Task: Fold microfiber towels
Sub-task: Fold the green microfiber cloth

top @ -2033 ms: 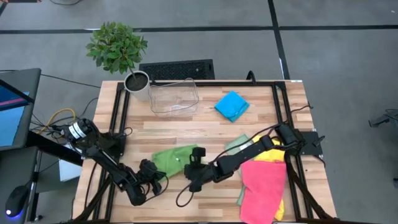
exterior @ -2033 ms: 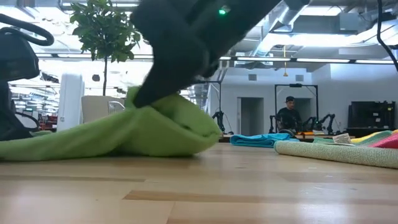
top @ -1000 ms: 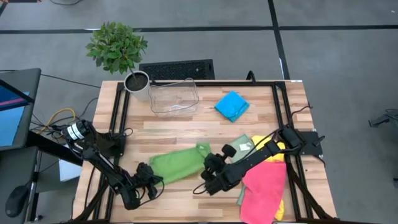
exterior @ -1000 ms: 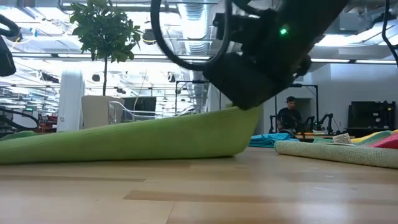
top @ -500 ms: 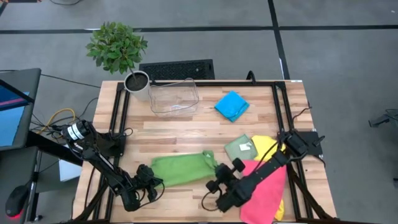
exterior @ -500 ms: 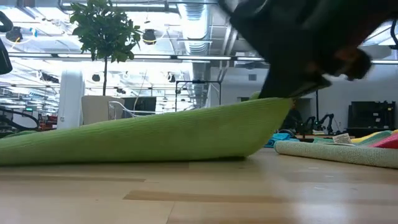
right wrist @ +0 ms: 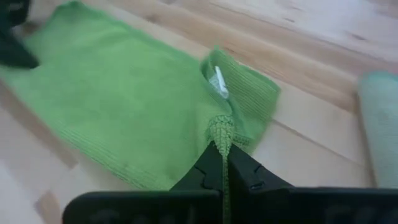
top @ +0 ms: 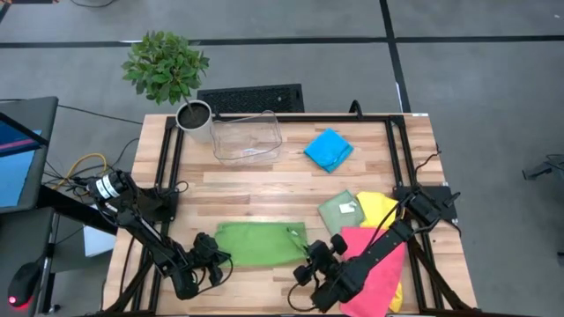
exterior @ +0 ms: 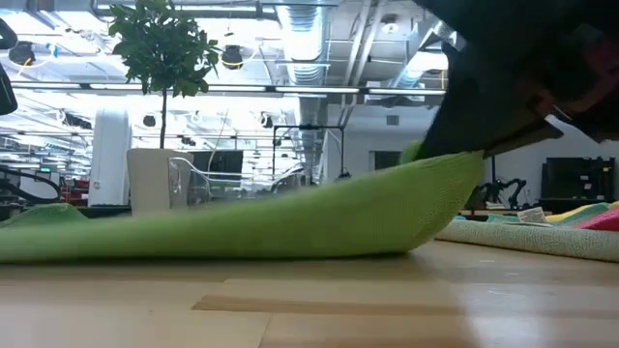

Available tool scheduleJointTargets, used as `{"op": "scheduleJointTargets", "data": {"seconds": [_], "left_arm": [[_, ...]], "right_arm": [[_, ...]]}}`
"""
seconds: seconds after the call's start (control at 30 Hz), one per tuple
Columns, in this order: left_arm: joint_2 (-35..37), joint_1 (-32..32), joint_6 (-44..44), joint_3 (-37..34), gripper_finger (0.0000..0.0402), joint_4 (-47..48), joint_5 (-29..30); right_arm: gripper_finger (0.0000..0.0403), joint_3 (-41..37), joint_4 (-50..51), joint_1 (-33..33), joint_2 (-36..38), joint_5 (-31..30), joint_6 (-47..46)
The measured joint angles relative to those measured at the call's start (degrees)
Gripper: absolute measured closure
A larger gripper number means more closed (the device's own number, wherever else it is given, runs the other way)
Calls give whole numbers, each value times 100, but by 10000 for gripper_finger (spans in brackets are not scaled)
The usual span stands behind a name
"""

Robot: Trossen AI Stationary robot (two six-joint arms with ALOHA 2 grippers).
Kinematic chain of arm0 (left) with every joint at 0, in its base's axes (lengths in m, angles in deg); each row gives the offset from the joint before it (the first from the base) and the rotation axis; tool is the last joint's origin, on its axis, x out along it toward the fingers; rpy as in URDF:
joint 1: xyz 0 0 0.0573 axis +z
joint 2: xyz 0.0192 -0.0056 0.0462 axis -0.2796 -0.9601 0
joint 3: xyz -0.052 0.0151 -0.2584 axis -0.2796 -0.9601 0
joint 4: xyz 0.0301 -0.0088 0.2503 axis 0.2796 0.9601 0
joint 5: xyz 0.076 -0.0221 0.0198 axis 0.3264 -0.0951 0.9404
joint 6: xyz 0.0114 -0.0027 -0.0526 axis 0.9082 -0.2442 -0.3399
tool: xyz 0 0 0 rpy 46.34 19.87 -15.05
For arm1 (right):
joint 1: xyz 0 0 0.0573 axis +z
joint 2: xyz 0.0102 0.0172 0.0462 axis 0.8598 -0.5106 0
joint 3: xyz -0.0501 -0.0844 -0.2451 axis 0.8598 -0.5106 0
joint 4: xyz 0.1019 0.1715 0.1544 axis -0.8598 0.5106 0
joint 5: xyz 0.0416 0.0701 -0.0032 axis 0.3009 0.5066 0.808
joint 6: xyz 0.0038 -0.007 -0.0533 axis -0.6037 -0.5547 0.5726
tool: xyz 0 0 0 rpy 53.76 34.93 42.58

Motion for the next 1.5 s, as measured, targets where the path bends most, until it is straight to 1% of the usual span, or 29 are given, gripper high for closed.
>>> {"op": "scheduleJointTargets", "data": {"seconds": [0.1, 0.13, 0.3, 0.37, 0.43, 0.57, 0.67, 0.77, 0.87, 1.07, 1.17, 1.3, 1.4, 1.5], "left_arm": [[2, 4, 57, 2, 402, -5, 2], [2, 7, 71, 2, 402, -6, 5], [0, 7, 73, 0, 402, -24, 77], [0, 7, 73, 2, 402, -24, 83], [0, 7, 74, 2, 402, -24, 84], [0, 7, 75, 2, 401, -24, 90], [0, 7, 75, 2, 401, -26, 115], [0, 9, 75, 2, 401, -26, 120], [0, 13, 75, 2, 401, -26, 124], [0, 15, 16, 0, 401, -61, 136], [0, 15, 14, -2, 401, -87, 152], [0, 15, 10, -4, 401, -118, 182], [0, 17, 11, -4, 401, -153, 201], [-2, 20, 11, -4, 401, -201, 210]], "right_arm": [[384, 61, -551, -171, 2, -33, 921], [383, 75, -901, -253, 4, -11, 1334], [381, 81, -2792, -720, 2, 499, 3420], [384, 81, -3248, -864, 2, 685, 3934], [385, 81, -3487, -957, 2, 841, 4204], [380, 37, -3434, -963, -23, 987, 4160], [379, -18, -3385, -916, -186, 1073, 4007], [382, 10, -3712, -874, -415, 1315, 3993], [383, 0, -3801, -860, -574, 1348, 3988], [370, 0, -3871, -866, -570, 1344, 4077], [369, 2, -3977, -851, -568, 1455, 4180], [368, 2, -3966, -805, -568, 1461, 4289], [358, 0, -3984, -801, -568, 1453, 4345], [336, 0, -4204, -803, -568, 1582, 4563]]}}
